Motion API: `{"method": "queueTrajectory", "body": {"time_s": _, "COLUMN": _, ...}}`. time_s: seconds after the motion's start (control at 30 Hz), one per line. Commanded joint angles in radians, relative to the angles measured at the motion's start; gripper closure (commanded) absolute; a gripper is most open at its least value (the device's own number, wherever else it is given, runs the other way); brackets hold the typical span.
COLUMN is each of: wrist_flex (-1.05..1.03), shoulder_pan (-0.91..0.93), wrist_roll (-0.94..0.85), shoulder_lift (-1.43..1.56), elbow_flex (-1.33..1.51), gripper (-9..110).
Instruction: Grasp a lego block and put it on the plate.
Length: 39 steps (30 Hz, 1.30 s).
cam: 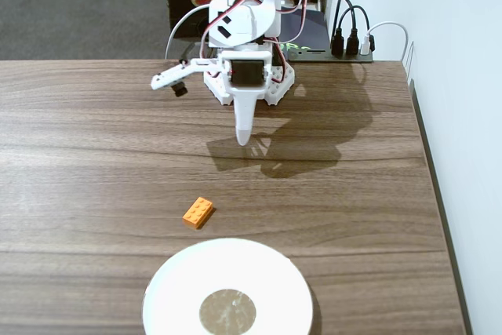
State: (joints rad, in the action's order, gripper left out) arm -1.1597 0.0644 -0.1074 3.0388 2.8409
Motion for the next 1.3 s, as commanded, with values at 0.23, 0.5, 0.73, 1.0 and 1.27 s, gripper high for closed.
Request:
{"method": "queueTrajectory", "body": {"time_s": 0.23, "wrist_flex": 0.046, "shoulder_pan": 0.100, "wrist_roll": -0.202, "shoulder_lift": -0.264, "elbow_flex": -0.230, "gripper": 101}}
{"method": "queueTrajectory", "body": {"time_s": 0.5, "wrist_flex": 0.012, "shoulder_pan": 0.213, "wrist_roll": -0.419, "shoulder_lift": -0.425, "elbow_flex": -0.365, "gripper": 101}}
{"method": "queueTrajectory", "body": {"time_s": 0.73, "wrist_flex": 0.028, "shoulder_pan": 0.318, "wrist_roll": -0.684, "shoulder_lift": -0.580, "elbow_flex": -0.468, "gripper": 101}}
{"method": "queueTrajectory", "body": {"time_s": 1.0, "wrist_flex": 0.014, "shoulder_pan": 0.339, "wrist_roll": -0.891, "shoulder_lift": -0.769, "elbow_flex": -0.635, "gripper": 101}}
{"method": "queueTrajectory", "body": {"time_s": 1.27, "wrist_flex": -0.064, "shoulder_pan": 0.276, "wrist_roll": -1.075, "shoulder_lift": -0.939, "elbow_flex": -0.756, "gripper": 101}}
